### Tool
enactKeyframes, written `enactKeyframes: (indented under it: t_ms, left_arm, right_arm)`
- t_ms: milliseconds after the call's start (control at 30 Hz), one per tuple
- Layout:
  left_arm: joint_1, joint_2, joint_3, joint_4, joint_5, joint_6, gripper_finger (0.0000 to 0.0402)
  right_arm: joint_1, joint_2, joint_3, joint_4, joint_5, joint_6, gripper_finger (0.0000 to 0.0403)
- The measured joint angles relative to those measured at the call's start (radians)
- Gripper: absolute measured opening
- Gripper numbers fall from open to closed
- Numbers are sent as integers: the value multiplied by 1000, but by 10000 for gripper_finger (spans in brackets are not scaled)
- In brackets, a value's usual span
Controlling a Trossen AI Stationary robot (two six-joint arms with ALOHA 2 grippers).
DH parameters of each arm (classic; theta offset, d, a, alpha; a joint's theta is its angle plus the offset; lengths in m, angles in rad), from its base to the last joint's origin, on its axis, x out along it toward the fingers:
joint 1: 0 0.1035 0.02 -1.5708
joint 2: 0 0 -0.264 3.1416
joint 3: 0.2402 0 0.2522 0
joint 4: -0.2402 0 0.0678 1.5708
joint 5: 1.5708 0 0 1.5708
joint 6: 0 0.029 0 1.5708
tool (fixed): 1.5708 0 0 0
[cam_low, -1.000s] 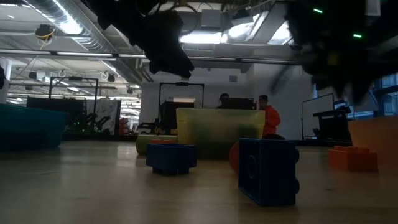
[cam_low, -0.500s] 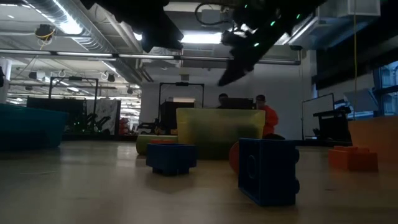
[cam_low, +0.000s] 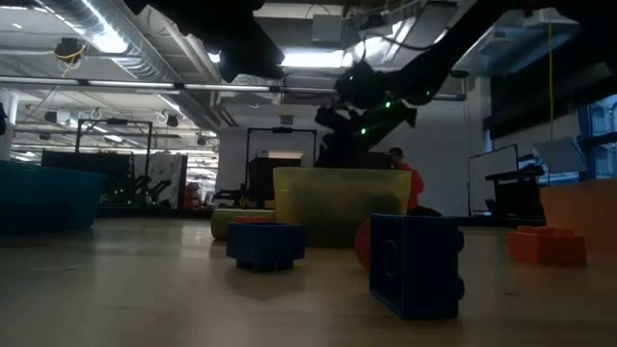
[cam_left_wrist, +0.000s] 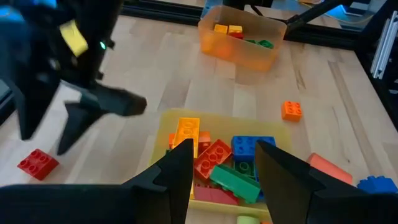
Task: Sort blocks by size
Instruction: Put the red 4 stud game piece into the orange bin
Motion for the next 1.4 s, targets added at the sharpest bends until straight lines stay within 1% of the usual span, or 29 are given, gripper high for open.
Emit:
enactKeyframes:
  t_ms: [167,300,367,467,567,633,767,1000,1167,1267,1400]
  left_arm:
    - [-1,0,0,2,-1,0,155]
    - [-1,0,0,2,-1,-23,155]
    - [-1,0,0,1,-1,-38,155]
    - [-1,0,0,-2,-2,-42,155]
    - [-1,0,0,-5,-2,-42,155]
    - [0,0,0,-5,-2,-41,155]
    - [-1,0,0,-5,-4,-41,155]
    - [-1,0,0,-5,-4,-42,155]
    - [-1,0,0,-5,-5,-41,155]
    - [-1,0,0,-5,-5,-42,155]
    - [-1,0,0,-5,-5,-42,155]
  right_arm:
    - [0,97,63,6,17,-6,218]
    - [0,150,132,-30,90,-27,218]
    - [0,162,163,-90,113,-27,218]
    - [-7,169,190,-157,116,-27,218]
    - [-18,168,191,-160,130,-27,218]
    - [-29,168,191,-158,120,-26,218]
    - [-46,182,192,-169,69,-17,218]
    - [-43,229,192,-130,62,-19,218]
    - [-44,230,192,-107,64,-25,217]
    - [-44,230,192,-115,56,-25,198]
    - [-44,230,192,-121,43,-26,143]
